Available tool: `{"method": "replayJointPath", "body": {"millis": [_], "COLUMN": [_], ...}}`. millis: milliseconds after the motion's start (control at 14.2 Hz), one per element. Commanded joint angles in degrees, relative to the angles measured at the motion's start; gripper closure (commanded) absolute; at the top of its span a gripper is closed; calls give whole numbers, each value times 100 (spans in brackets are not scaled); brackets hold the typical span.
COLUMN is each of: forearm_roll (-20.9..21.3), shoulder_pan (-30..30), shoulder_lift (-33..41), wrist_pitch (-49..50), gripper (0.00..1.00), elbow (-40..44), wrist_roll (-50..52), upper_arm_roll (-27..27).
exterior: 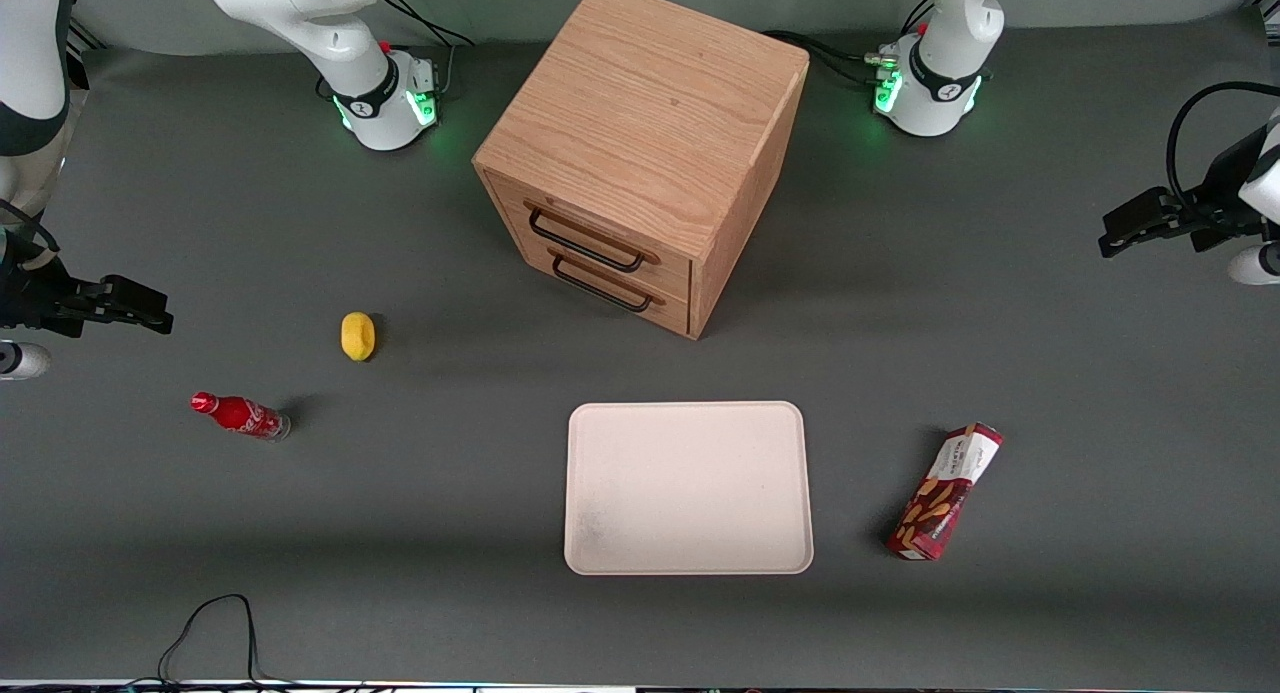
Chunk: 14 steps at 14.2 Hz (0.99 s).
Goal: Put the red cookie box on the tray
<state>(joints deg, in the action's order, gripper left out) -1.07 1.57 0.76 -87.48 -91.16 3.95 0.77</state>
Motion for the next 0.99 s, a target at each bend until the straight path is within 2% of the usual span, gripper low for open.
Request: {"method": "replayJointPath", "body": {"millis": [0,424,636,918], "forearm_roll": [63,54,46,11], "shoulder_pan": [-16,36,176,379], "shoulder_lift": [74,-154,-820,-1901], "wrist_pitch": [82,-155,-313,-253], "gripper": [0,0,0,0], "elbow": [-42,133,702,1914], "wrist_roll": [-96,-35,27,150], "upper_arm_roll": [-7,-16,-120,-139]}}
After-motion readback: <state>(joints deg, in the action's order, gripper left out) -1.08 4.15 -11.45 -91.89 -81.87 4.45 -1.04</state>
